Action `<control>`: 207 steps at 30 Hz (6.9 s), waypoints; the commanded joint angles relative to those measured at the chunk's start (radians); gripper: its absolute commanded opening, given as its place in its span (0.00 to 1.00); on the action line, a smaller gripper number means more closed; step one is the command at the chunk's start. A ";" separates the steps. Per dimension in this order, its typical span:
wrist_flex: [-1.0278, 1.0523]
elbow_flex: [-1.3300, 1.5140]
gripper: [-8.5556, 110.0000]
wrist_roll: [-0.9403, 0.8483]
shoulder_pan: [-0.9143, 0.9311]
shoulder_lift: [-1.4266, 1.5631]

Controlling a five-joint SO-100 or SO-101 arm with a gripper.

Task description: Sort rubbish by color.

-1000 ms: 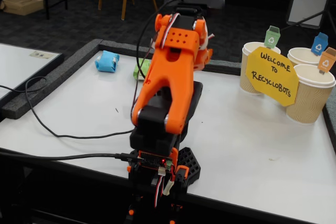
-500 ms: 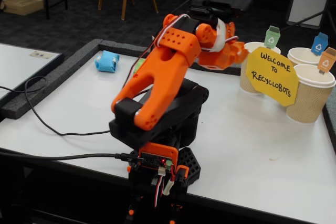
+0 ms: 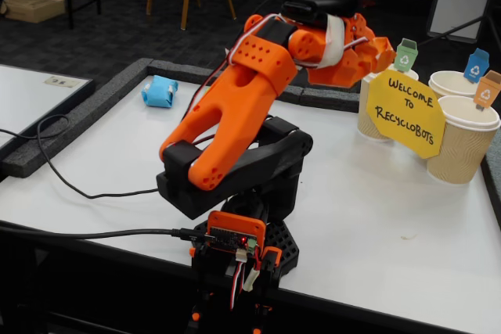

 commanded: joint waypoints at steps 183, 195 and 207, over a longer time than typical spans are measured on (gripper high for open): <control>0.405 -1.600 0.13 -1.042 -1.000 -2.072; 0.218 -1.566 0.24 -1.124 -0.992 -2.079; 0.227 -1.555 0.27 -1.183 -0.897 -2.137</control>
